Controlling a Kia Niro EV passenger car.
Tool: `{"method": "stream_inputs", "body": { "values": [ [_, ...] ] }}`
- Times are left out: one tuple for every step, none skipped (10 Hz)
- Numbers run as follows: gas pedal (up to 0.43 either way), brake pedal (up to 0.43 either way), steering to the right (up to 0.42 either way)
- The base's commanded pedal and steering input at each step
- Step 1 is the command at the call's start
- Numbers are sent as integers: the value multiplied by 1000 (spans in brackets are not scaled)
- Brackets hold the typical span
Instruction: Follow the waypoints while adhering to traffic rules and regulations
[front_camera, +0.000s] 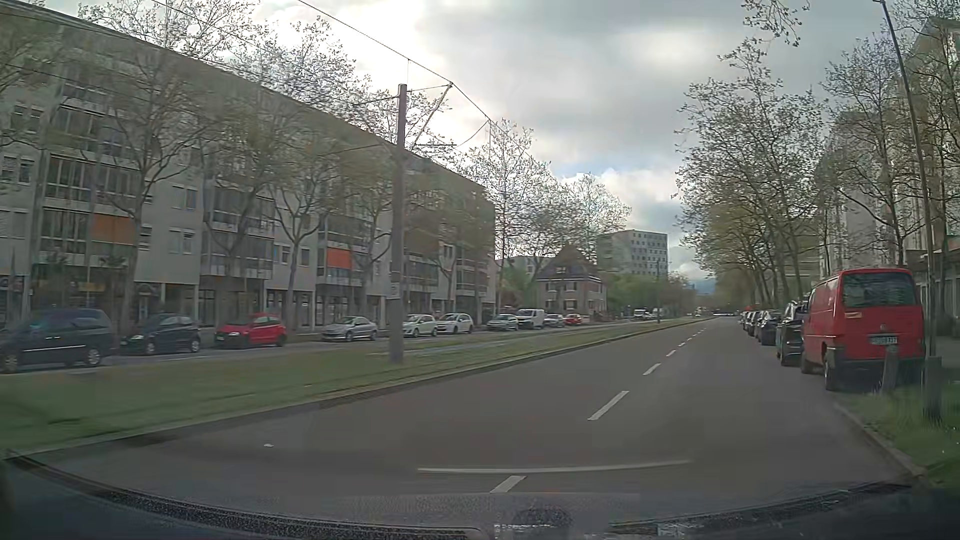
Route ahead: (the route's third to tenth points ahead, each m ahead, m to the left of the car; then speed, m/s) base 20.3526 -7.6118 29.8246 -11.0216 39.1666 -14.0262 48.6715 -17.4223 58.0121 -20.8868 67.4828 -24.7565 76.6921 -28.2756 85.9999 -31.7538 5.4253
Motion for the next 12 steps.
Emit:
{"method": "stream_inputs", "body": {
  "values": [
    [138,0,315],
    [138,0,295],
    [138,0,277],
    [138,0,252],
    [150,0,226],
    [157,0,203],
    [157,0,176],
    [157,0,154],
    [157,0,133],
    [157,0,120],
    [157,0,110],
    [157,0,91]
  ]
}}
